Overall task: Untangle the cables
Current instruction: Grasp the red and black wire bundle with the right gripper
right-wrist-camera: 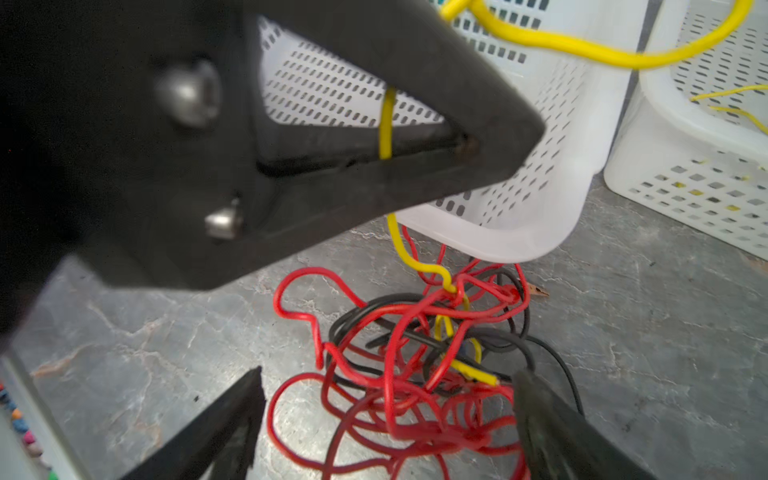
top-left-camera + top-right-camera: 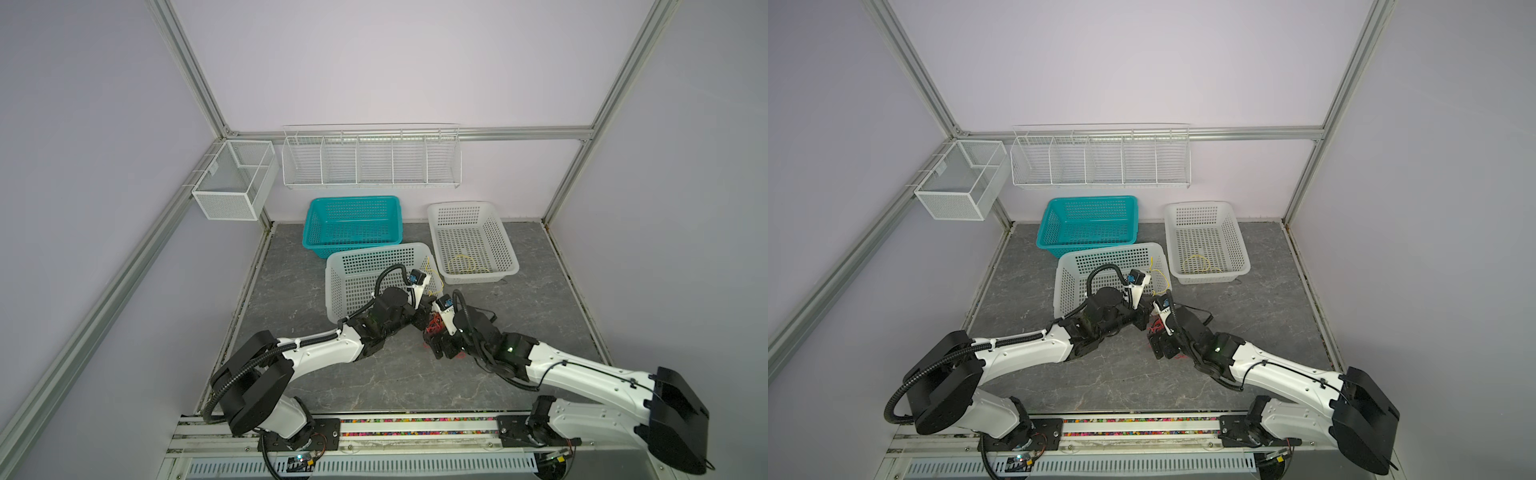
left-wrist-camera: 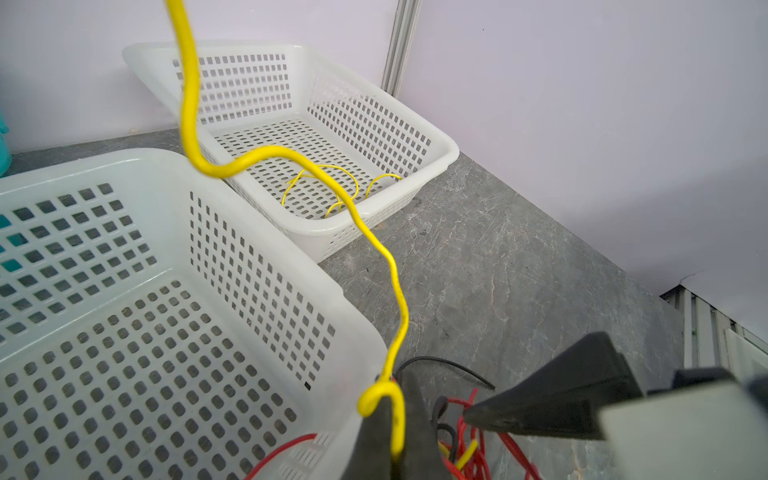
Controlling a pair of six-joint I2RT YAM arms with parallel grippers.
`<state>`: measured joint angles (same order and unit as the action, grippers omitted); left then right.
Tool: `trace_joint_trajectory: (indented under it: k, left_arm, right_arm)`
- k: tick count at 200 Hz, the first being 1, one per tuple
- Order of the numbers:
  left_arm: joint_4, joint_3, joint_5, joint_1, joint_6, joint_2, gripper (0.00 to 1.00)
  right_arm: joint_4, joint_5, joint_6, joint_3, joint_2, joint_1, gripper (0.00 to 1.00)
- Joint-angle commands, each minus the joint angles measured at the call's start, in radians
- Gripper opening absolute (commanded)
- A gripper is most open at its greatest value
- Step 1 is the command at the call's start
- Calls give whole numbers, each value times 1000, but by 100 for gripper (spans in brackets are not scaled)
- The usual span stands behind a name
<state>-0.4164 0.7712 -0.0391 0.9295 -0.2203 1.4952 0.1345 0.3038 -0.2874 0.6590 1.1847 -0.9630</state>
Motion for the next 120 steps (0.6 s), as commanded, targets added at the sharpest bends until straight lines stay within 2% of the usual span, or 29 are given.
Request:
trace_joint_trajectory:
  k: [1,39,57,82,107,120]
  left_arm:
    - [-14,54,11,-6,-18,6,0]
    - [5,54,13,-5,-11,-29,0]
    - [23,59,21,-6,-10,-41,0]
    - [54,75,27,-6,-19,-44,0]
    - [122,110,43,-6,-30,-37,0]
    - [148,128,42,-7,-30,-35,0]
  right_arm:
    - [28,220,-138,41,91,-32,96]
    - [52,285,-230,34,143,-37,100]
    - [66,314,-239,23,137,-38,91]
    - [61,337,-234,-17,104,-37,65]
    - [70,341,-243,-65,56,-36,22]
    - [97,349,-268,-84,34,-33,6]
